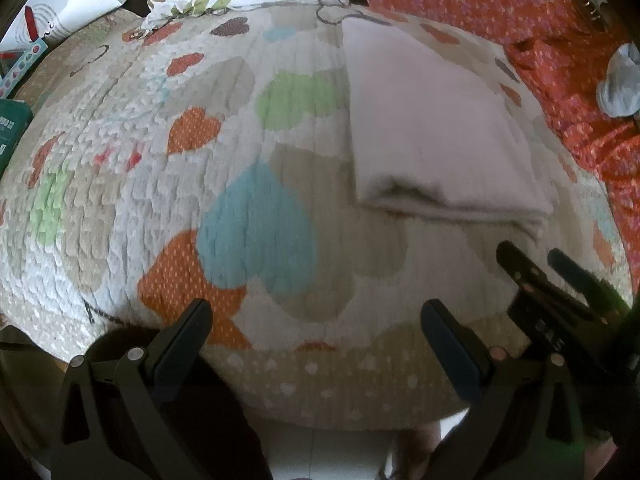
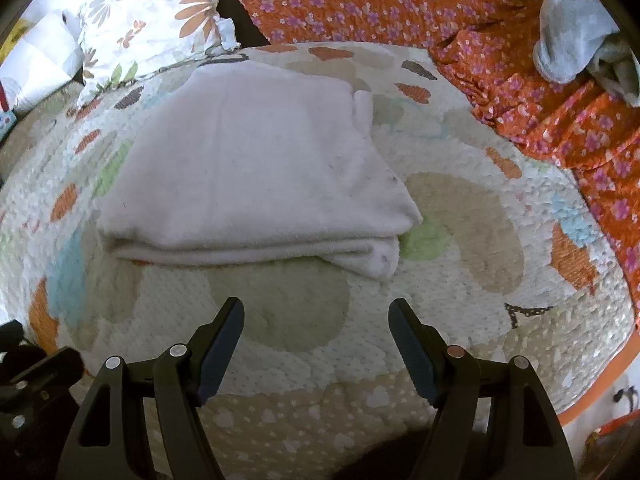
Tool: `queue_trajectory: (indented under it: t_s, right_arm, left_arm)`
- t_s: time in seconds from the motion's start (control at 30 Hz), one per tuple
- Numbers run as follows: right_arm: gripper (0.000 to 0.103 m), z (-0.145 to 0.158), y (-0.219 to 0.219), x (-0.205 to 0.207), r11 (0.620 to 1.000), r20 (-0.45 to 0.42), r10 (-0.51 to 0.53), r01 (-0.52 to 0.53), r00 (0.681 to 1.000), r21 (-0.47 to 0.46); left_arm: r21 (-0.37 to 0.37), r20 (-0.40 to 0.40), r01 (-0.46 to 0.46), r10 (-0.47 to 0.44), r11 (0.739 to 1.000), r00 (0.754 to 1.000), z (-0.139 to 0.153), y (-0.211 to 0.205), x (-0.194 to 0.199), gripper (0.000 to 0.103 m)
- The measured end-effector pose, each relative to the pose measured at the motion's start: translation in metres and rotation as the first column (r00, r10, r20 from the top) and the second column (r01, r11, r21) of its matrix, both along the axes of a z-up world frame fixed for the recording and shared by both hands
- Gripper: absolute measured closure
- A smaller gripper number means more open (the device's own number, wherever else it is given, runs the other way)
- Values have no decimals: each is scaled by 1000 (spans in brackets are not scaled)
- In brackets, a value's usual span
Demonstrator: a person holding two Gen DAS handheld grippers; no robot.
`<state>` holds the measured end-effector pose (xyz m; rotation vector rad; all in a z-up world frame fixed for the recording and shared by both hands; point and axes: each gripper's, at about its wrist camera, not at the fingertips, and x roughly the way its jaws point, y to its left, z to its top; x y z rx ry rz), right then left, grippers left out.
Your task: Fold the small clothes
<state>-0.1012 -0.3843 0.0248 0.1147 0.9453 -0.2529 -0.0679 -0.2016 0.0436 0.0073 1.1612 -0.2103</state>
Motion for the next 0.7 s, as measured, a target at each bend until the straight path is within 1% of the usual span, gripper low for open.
queue_trajectory:
  t_s: [0.07, 0.2, 0.4, 0.53, 0.7]
  right_arm:
    - [24, 1, -2, 8, 1000, -4, 2, -2, 1000, 13]
    - [24, 7, -4, 20, 1000, 8, 1, -1, 1000, -12]
    - [24, 12, -7, 37, 1000, 9, 8, -8, 1000, -26]
    - [24, 14, -2, 48, 998, 1, 14, -14, 1000, -66]
    - [24, 15, 3, 61, 994, -33, 13, -16, 999, -106]
  left_arm:
    - [-9, 15, -9, 9, 1000, 1000, 2, 0, 9, 0]
    - [-37, 30, -17, 18, 999, 999, 6, -1, 27, 0]
    - [-63, 23, -27, 29, 998, 999, 4, -1, 53, 0]
    - [-73, 22, -36, 37, 997, 999, 4, -1, 66, 0]
    - [-84, 32, -46, 49, 995, 998, 7, 3, 75, 0]
